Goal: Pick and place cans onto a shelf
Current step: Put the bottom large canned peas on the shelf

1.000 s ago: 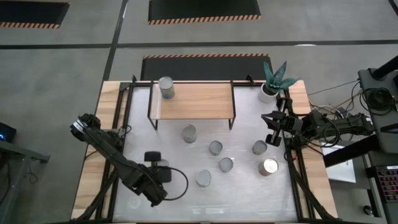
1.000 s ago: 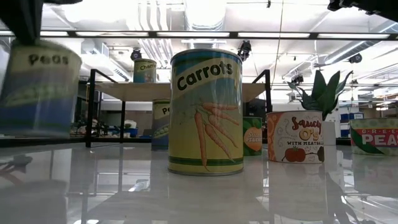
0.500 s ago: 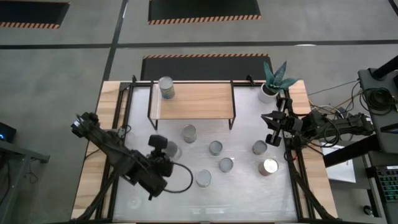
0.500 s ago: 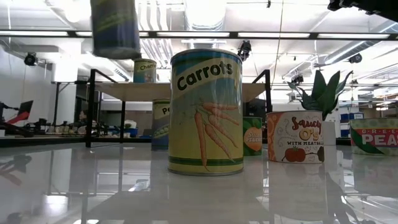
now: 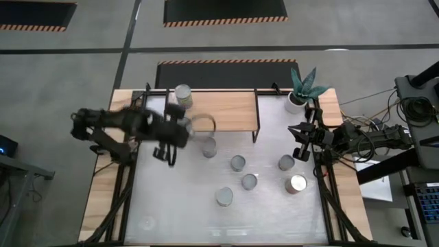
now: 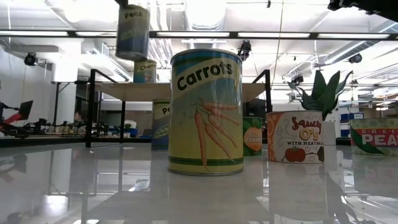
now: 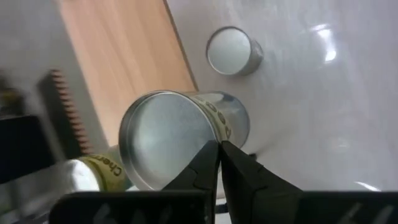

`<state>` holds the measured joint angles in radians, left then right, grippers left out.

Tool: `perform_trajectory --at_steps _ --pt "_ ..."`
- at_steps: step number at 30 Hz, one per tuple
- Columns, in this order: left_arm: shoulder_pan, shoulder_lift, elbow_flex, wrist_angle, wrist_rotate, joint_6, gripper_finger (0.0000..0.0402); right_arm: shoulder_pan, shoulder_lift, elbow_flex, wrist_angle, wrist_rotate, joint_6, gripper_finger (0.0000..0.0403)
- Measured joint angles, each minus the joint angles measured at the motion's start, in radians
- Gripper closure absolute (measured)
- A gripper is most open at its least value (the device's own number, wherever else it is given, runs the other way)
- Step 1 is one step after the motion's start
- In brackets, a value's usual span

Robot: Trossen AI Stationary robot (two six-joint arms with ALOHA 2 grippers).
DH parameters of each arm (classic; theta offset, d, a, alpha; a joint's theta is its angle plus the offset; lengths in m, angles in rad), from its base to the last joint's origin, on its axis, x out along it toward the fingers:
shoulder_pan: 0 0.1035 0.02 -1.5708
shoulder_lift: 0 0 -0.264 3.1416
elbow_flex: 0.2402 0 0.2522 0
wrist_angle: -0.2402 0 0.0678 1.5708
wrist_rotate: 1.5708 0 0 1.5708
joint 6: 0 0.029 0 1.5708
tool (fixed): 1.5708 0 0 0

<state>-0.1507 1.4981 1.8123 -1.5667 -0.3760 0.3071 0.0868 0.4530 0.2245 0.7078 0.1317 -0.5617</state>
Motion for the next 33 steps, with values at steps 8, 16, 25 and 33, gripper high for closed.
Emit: perform_trajectory --at_steps 8,16,25,33 --pt "0.254 -0.032 -0.002 0.013 0.086 0.221 0.0401 0.0 0.0 0.0 -0.004 0.0 0.002 0.0394" --pt "0.326 -0.024 -0.044 0.042 0.164 0.291 0.0401 0.0 0.0 0.0 -0.054 0.0 0.022 0.0394" --pt "0.326 -0.037 -0.165 0.13 0.16 0.316 0.0402 0.0 0.0 0.0 -0.058 0.0 0.057 0.0394" --pt "0.331 -0.034 -0.188 0.135 0.149 0.315 0.0402 0.0 0.0 0.0 -0.058 0.0 0.059 0.0394"
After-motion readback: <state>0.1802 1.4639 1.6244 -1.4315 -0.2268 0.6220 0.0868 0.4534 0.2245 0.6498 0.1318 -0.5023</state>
